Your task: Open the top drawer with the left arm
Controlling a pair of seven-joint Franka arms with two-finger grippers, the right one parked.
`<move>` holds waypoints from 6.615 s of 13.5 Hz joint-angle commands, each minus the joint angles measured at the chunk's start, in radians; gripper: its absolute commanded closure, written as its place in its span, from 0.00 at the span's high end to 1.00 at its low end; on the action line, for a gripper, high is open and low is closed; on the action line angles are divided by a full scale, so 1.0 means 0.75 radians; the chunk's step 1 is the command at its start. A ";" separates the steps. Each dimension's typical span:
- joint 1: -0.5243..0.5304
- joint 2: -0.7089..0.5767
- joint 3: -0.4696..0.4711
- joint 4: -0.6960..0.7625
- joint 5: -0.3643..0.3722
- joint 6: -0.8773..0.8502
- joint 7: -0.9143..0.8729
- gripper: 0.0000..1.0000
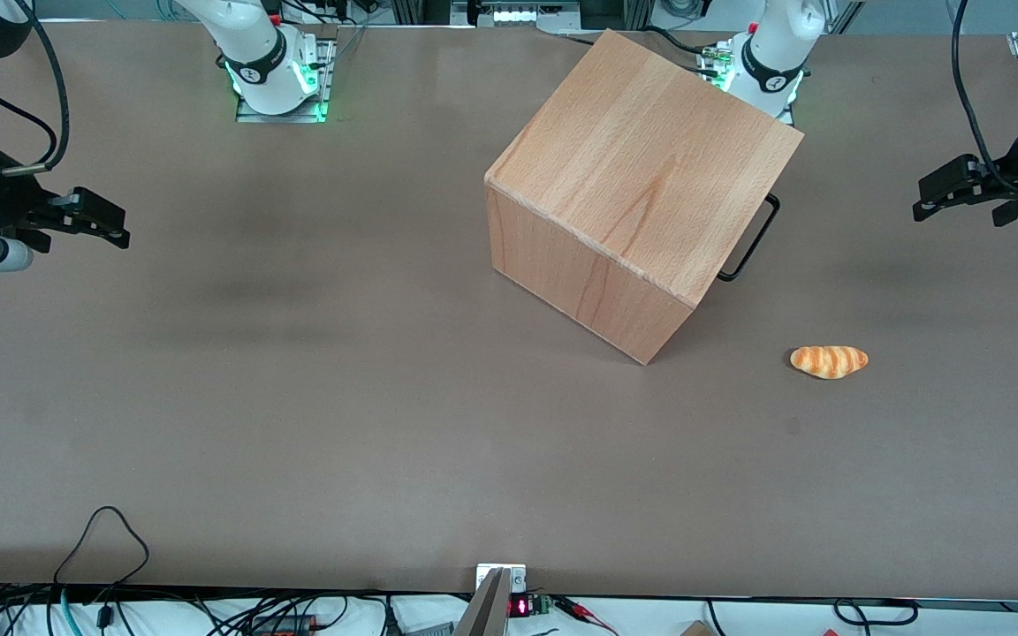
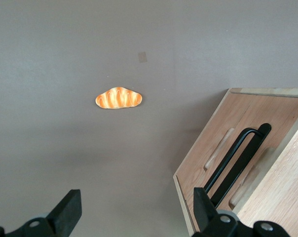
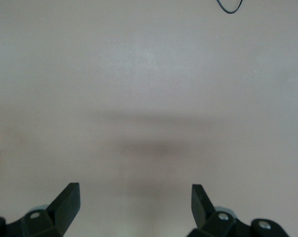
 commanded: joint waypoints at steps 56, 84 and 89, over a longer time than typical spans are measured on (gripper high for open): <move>-0.089 0.066 -0.080 -0.581 -0.312 0.370 0.252 1.00; -0.012 0.223 0.028 -0.663 -0.323 0.959 1.158 1.00; 0.123 0.301 0.091 -0.585 -0.220 1.086 1.250 1.00</move>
